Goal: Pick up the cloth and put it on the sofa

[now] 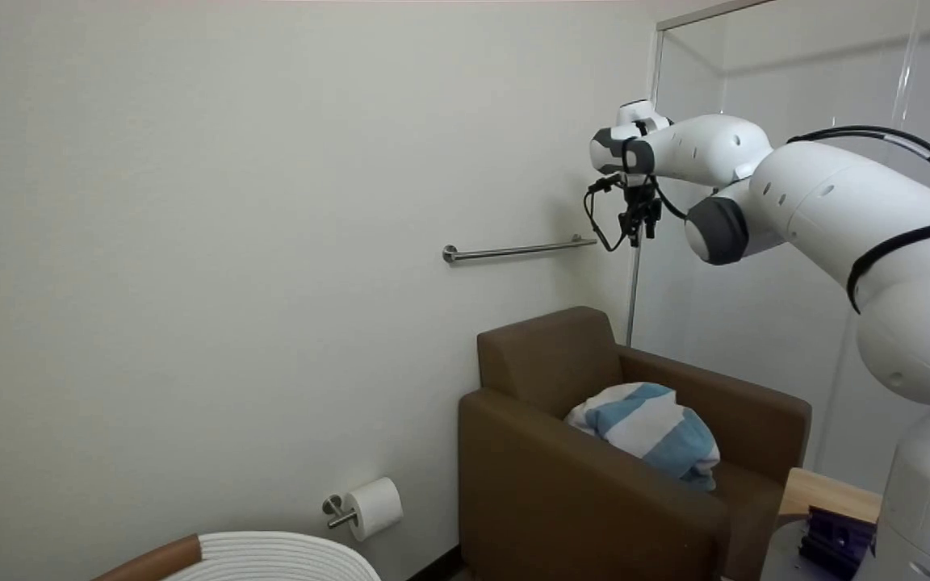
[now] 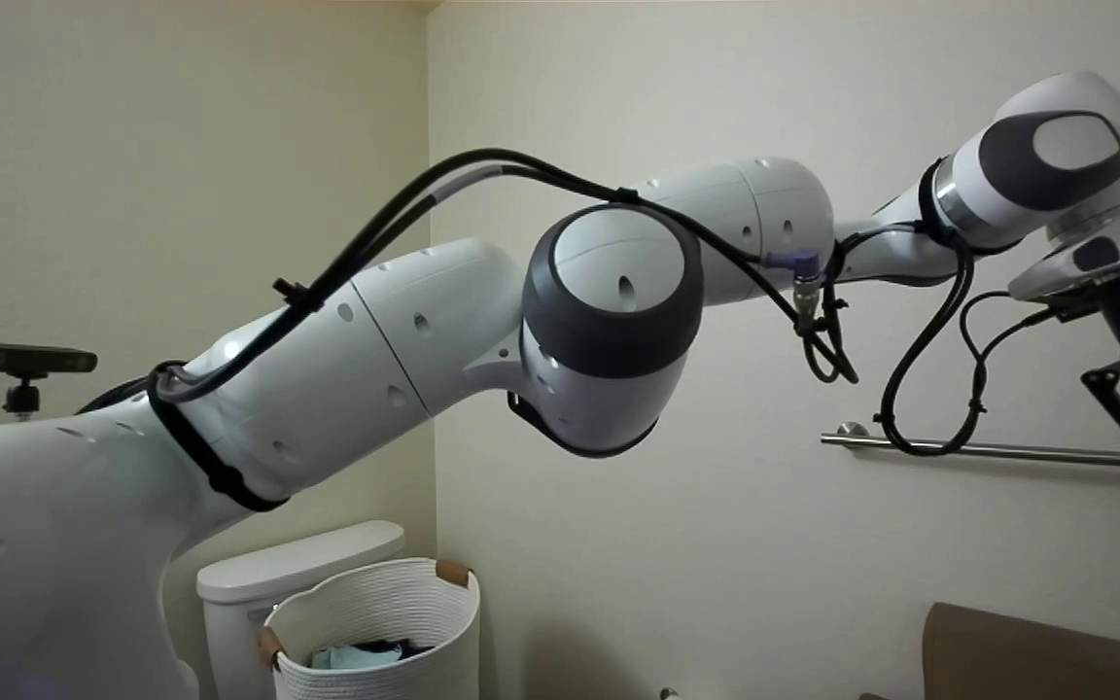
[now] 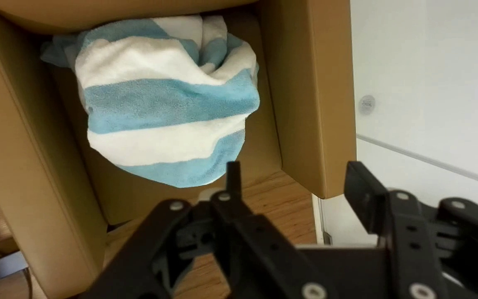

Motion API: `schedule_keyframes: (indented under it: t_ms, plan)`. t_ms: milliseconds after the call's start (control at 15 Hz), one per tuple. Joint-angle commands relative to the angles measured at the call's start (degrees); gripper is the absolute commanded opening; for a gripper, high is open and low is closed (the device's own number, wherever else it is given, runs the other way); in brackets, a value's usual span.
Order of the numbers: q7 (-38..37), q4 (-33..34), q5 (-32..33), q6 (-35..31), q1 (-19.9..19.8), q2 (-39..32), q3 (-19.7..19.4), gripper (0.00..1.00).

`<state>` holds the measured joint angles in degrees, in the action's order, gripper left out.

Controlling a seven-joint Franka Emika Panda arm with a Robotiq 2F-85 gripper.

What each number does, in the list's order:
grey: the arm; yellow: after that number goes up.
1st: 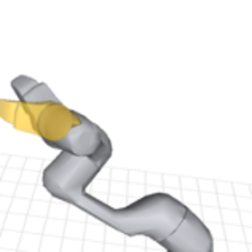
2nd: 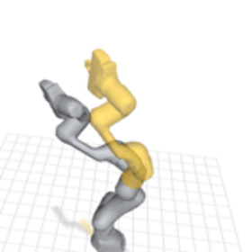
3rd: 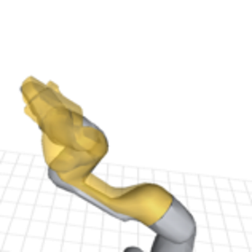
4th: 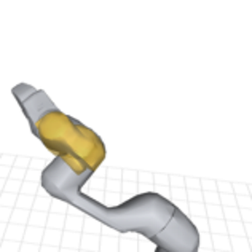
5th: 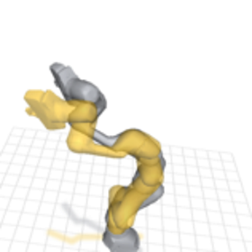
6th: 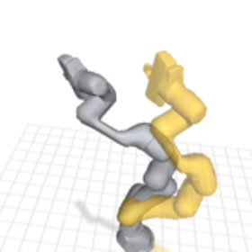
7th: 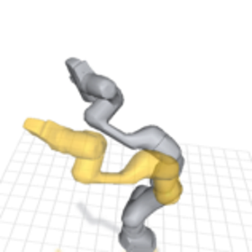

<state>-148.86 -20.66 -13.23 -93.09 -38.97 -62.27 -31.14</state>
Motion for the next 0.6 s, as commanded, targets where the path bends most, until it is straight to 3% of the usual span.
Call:
schedule_keyframes:
  t_ms: [0, 200, 533]
  plan:
    - [0.48, -3.75, 6.19, 2.61, 0.82, 3.43, 7.33, 0.97]
    - [2.93, -3.47, 10.58, 8.13, 0.91, 4.55, 11.72, 1.0]
    - [3.78, -2.28, 14.25, 12.91, 0.7, 6.47, 15.11, 1.0]
